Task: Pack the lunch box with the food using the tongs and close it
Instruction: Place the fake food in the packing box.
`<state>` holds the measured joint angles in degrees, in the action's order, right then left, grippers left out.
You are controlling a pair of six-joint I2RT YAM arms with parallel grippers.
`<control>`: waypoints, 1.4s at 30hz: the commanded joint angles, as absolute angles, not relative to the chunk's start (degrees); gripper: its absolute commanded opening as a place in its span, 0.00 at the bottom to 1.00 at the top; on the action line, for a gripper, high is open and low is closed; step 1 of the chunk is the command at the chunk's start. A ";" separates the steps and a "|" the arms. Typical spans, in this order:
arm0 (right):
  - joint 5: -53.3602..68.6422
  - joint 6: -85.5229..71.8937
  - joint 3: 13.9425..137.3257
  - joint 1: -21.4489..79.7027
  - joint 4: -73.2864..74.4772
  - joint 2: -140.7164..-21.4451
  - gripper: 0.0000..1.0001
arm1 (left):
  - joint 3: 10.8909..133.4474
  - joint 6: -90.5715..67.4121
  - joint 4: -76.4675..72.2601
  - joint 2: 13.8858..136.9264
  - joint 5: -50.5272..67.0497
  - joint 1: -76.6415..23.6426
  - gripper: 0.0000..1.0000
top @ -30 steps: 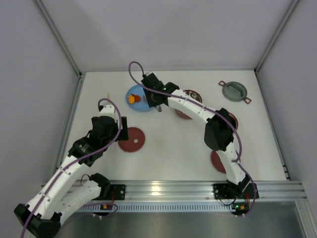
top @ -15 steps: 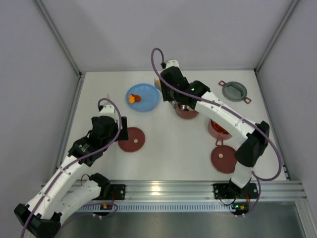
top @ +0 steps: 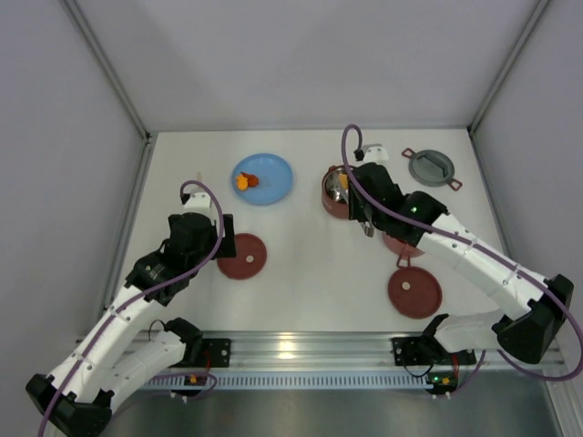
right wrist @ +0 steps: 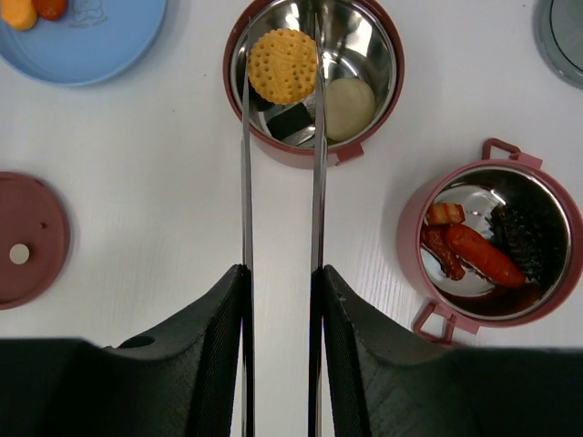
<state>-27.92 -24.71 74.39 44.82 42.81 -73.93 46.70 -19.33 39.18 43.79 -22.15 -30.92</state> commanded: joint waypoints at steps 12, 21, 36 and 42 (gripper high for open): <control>-29.09 -25.23 73.21 40.52 38.50 -77.43 0.31 | 47.11 -18.90 38.41 43.86 -22.76 -31.11 0.99; -29.62 -24.17 77.16 40.52 40.25 -79.01 0.45 | 47.11 -18.90 38.32 43.86 -22.94 -31.20 0.99; -23.82 -19.43 98.07 46.05 43.42 -91.48 0.44 | 47.20 -18.98 38.50 44.03 -23.29 -31.20 0.99; -15.31 -17.23 108.01 46.85 39.56 -104.21 0.44 | 47.20 -19.07 38.58 44.21 -23.55 -31.11 0.99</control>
